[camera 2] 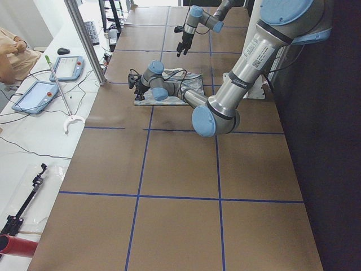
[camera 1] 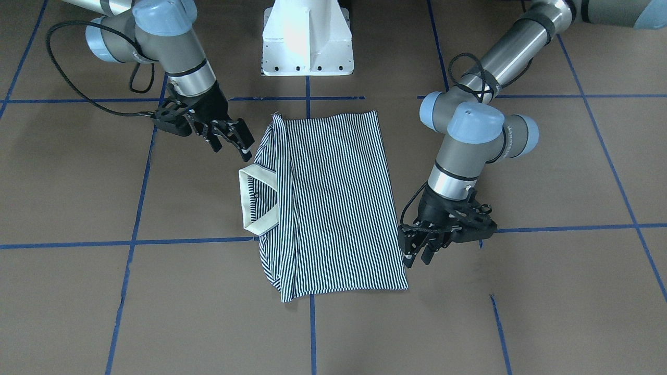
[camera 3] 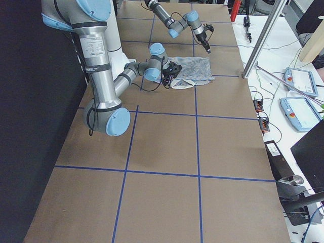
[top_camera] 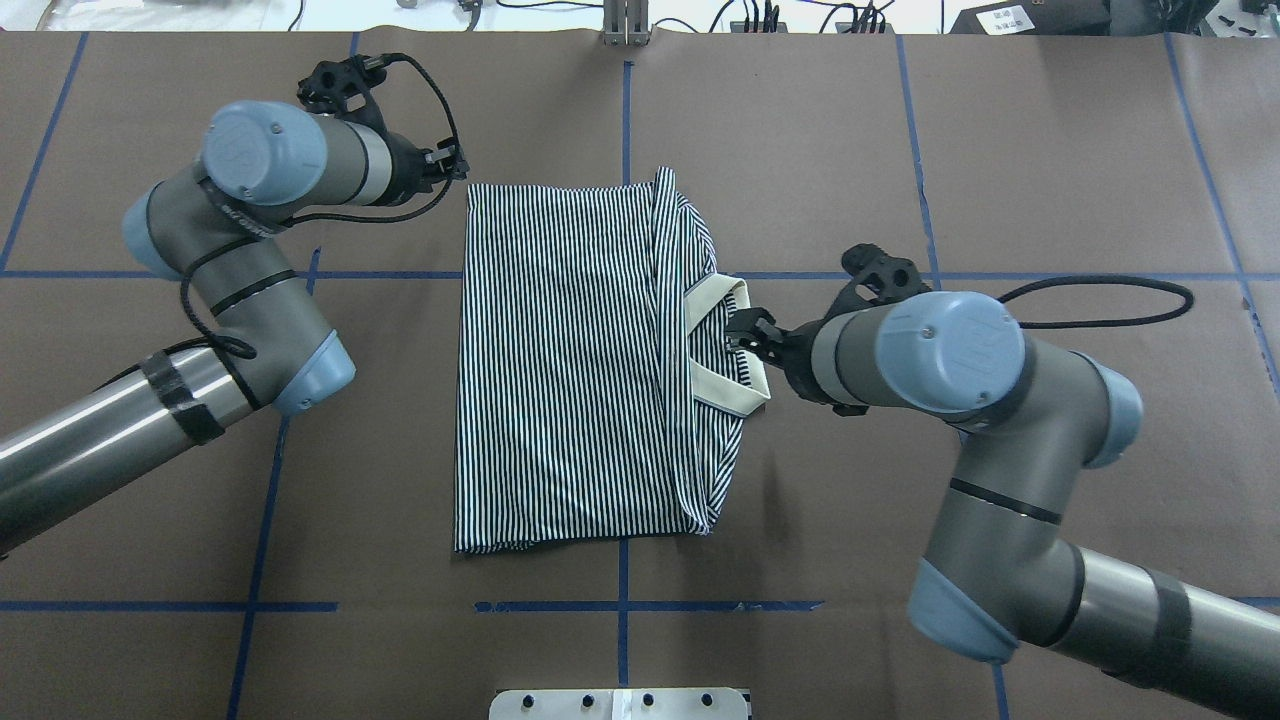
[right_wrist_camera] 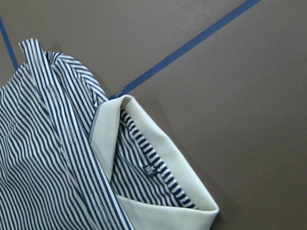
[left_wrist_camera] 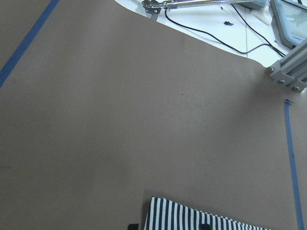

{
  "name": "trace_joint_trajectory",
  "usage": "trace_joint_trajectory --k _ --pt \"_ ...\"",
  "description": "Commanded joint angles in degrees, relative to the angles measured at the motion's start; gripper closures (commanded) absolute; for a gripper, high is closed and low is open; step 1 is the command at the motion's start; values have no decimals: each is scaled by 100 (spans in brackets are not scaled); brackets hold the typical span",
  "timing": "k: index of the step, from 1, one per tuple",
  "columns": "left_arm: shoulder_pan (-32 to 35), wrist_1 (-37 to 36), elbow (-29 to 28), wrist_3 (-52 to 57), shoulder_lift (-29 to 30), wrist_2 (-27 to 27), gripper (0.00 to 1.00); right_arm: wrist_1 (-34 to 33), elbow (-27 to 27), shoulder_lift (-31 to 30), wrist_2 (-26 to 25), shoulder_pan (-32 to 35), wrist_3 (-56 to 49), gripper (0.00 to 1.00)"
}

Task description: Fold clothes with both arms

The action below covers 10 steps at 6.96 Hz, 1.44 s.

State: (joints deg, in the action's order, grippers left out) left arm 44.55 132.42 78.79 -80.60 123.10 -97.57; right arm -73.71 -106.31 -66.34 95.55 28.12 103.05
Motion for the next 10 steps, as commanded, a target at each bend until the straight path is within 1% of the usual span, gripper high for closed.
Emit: trace_joint_trajectory --k 1,2,3,4,5,6,7,8,9,10 --pt "27 -24 602 18 -488 -78 49 -810 496 779 -71 -314 -1202 0" --pt "27 -15 603 18 -497 -78 49 -1021 741 998 -158 -438 -1635 0" --pt "27 -24 603 9 -488 -78 48 -1545 831 1253 -281 -604 -2057 0" --pt "27 -24 637 0 -506 -87 48 -1759 823 1290 -421 -789 -2270 0" --pt "27 -24 629 0 -506 -104 49 -1831 849 1256 -527 -956 -2420 0" --pt "19 -24 629 -17 -506 -104 48 -2092 832 1264 -546 -1027 -2709 0" --pt "10 -24 638 -35 -497 -113 49 -2095 823 1282 -589 -1106 -2625 0" --pt "10 -24 638 -35 -497 -104 49 -2052 701 1212 -720 -1116 -1945 0" --pt "1 -24 638 -43 -497 -113 49 -2025 621 1211 -722 -1116 -746 0" --pt "1 -32 629 -44 -497 -104 49 -1973 490 1159 -730 -1116 -38 3"
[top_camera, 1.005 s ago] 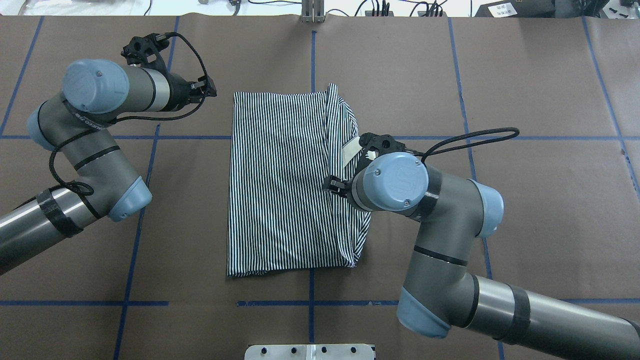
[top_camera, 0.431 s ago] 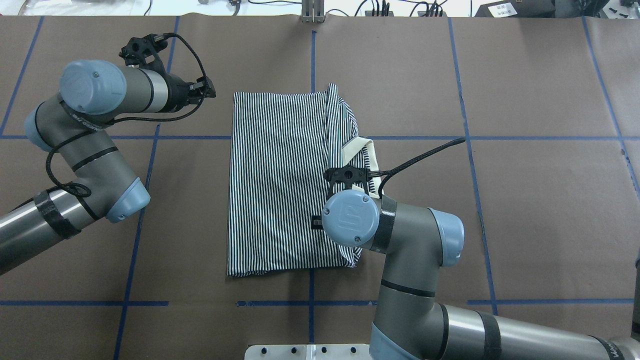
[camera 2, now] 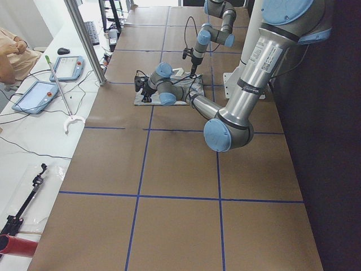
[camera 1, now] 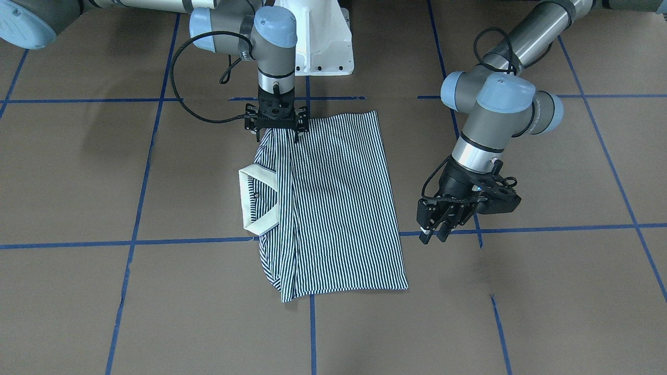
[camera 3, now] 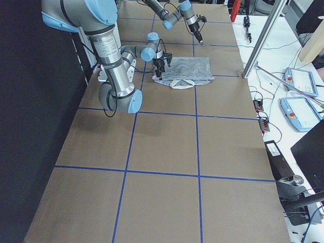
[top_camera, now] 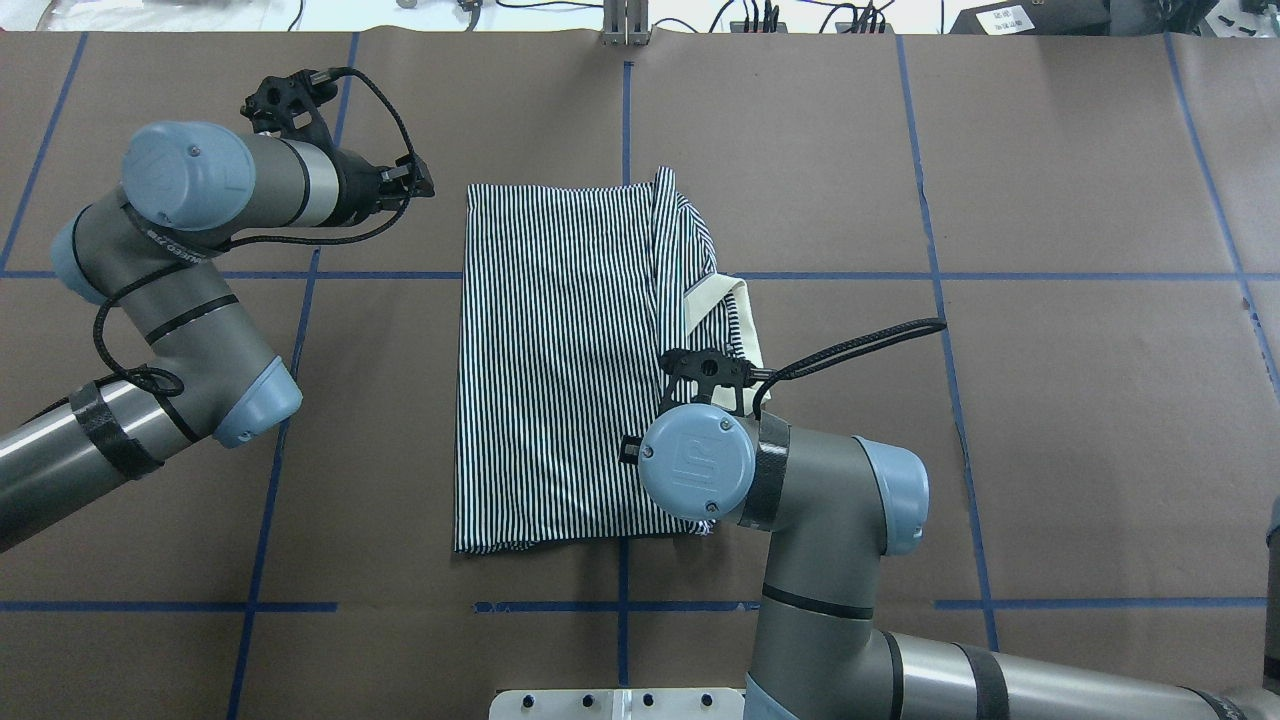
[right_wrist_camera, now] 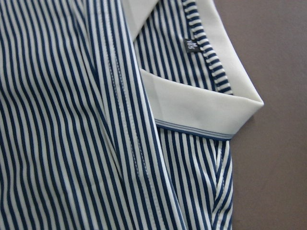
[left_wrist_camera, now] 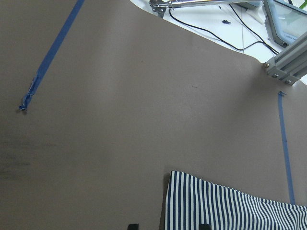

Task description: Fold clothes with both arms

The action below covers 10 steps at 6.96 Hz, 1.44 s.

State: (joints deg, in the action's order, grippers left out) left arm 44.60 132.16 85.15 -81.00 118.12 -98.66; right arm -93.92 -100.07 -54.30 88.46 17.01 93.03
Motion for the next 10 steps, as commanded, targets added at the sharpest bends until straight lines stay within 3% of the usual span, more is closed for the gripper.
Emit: trace_joint_trajectory --k 1,2,7,8,9,10 --pt "-4 -6 2 -4 0 5 49 641 -162 -342 -22 -14 2033 12" --pt "-4 -6 2 -4 9 5 49 1256 -171 -597 -22 -23 2661 19" --pt "-12 -15 10 -21 18 14 49 1209 -215 -775 -22 -198 3177 19" --pt "-12 -6 11 -21 18 5 49 1218 -215 -775 -13 -199 3178 23" --pt "-12 -15 11 -21 18 14 49 1209 -215 -784 -13 -216 3178 33" --pt "-12 -15 11 -21 18 14 49 1209 -224 -775 -13 -225 3195 57"
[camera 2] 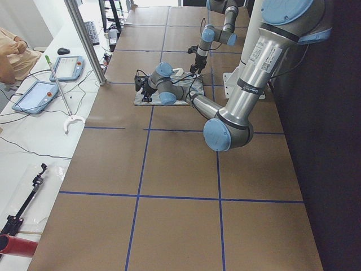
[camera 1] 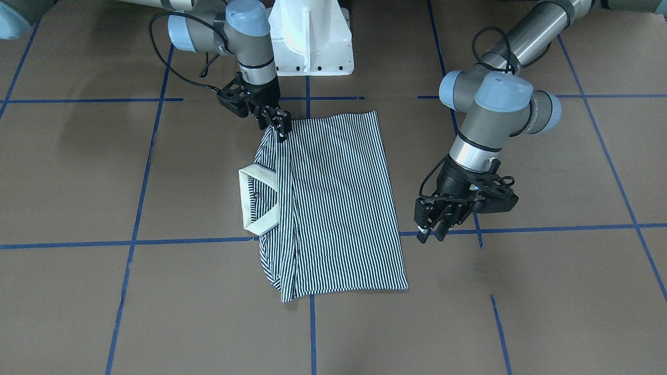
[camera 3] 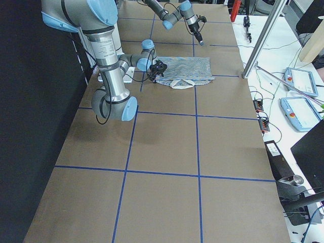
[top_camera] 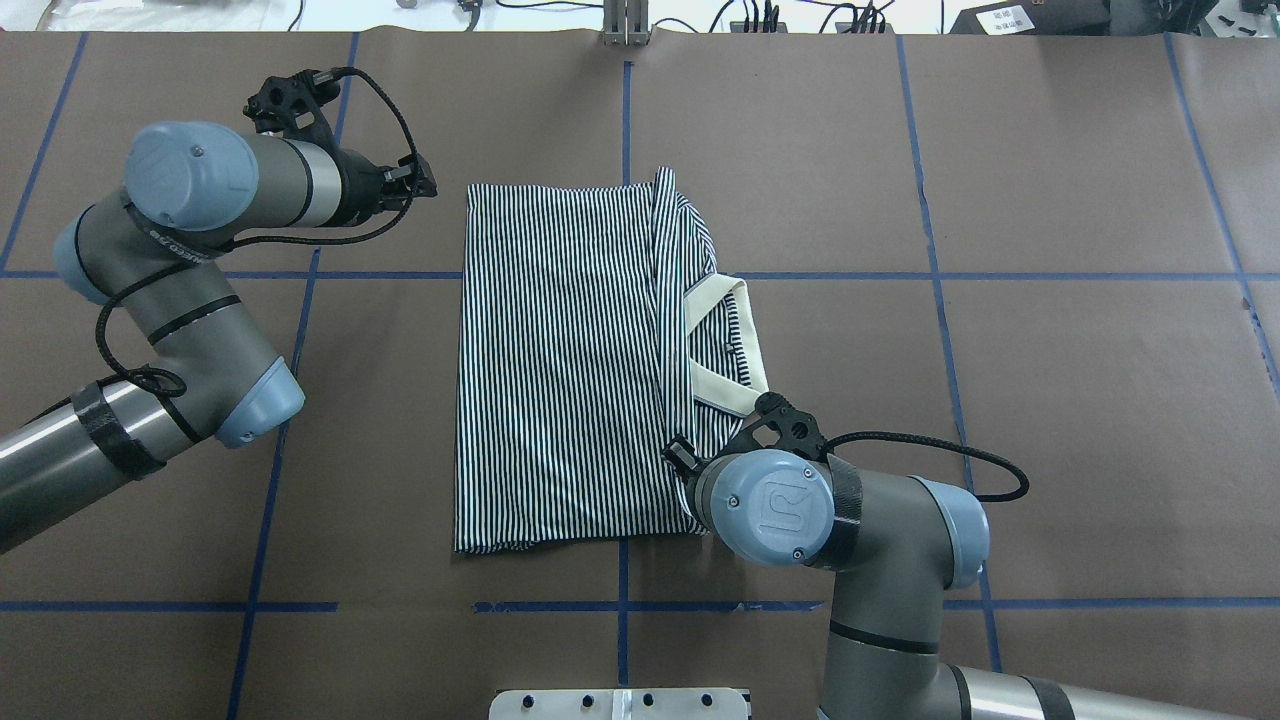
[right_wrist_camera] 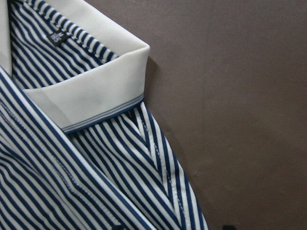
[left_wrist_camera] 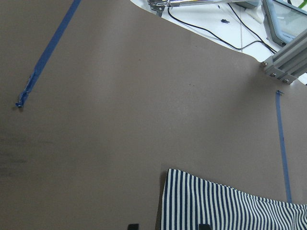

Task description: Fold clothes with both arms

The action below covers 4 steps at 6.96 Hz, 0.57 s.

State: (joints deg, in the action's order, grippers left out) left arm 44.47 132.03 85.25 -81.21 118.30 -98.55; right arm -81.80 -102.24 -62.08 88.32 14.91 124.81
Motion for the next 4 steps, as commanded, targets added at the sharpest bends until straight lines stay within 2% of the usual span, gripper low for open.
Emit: trace_joint_trajectory --k 1,2,4 --pt "0 -2 -8 0 9 -7 49 -2 -41 -6 10 -14 52 84" --pt "0 -2 0 0 9 2 49 -2 -42 -6 10 -23 52 100" --pt "0 -2 0 -9 35 2 49 -55 -278 -154 19 -128 52 100"
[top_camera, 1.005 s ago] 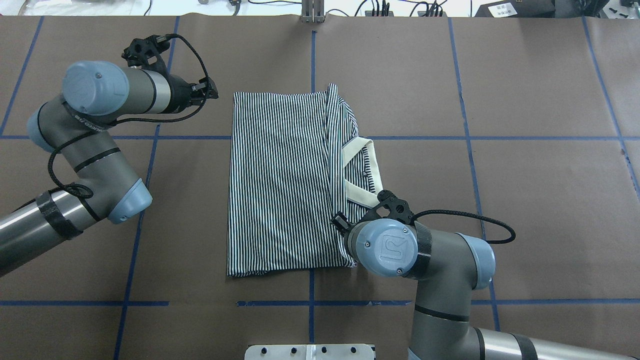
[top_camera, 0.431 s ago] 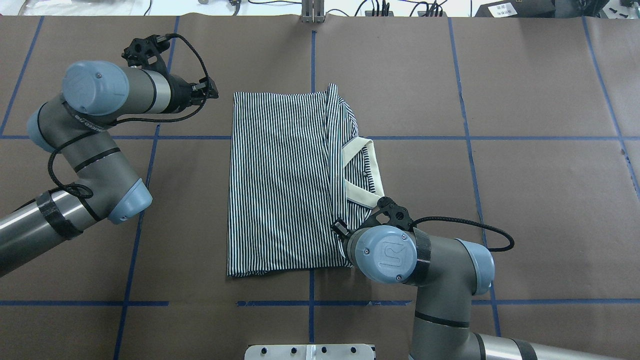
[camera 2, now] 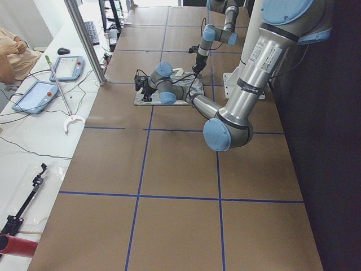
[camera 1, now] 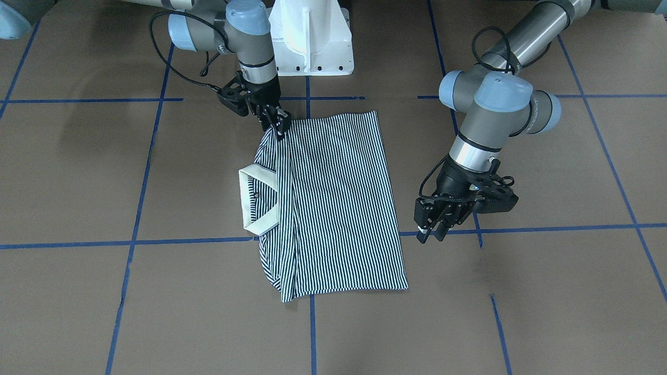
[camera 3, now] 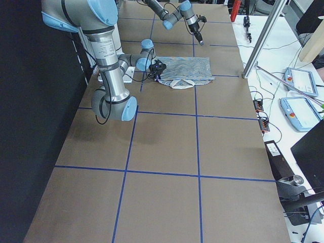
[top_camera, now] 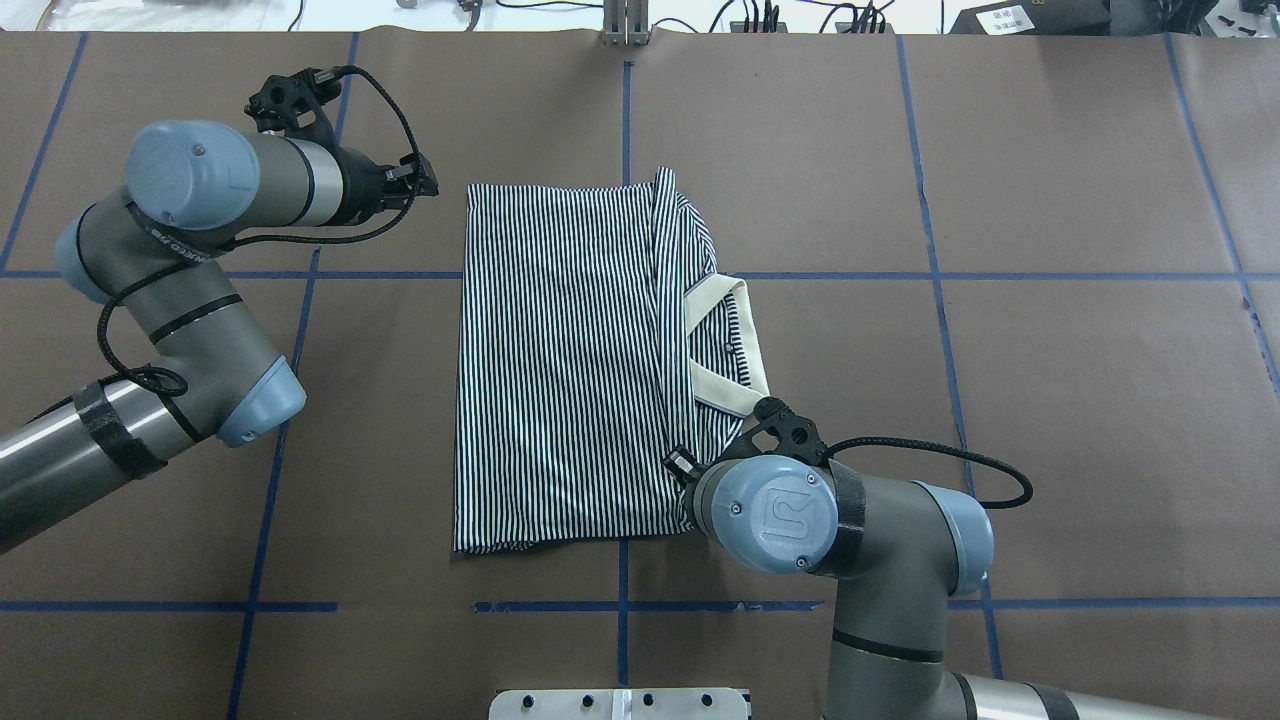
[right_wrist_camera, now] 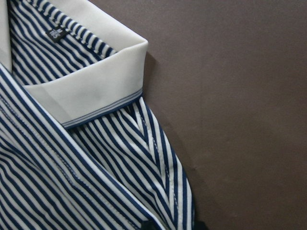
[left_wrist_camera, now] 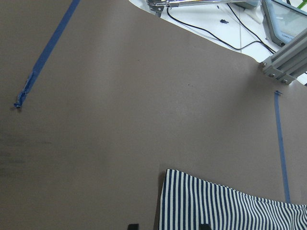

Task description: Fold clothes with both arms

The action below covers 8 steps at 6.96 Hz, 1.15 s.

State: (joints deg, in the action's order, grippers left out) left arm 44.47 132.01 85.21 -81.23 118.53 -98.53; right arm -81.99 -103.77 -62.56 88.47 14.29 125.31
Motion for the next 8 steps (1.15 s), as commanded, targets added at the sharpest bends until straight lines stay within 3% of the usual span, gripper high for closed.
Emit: trace_joint_trajectory --k 1,3,5,6,8 --pt "-17 -113 109 -59 21 -8 49 -54 -239 -107 3 -66 2 100" --pt "-707 -1349 1413 -978 -118 -26 49 -54 -388 -160 3 -101 2 100" --pt "-1622 -1503 2838 -1927 -1186 192 49 -54 -660 -440 -5 -180 2 100" --pt "-2296 -1599 3035 -2419 -1383 707 45 -54 -670 -476 -14 -207 2 100" --pt "-3126 -2221 3019 -3098 -1402 1159 43 -54 -670 -476 -23 -233 2 100"
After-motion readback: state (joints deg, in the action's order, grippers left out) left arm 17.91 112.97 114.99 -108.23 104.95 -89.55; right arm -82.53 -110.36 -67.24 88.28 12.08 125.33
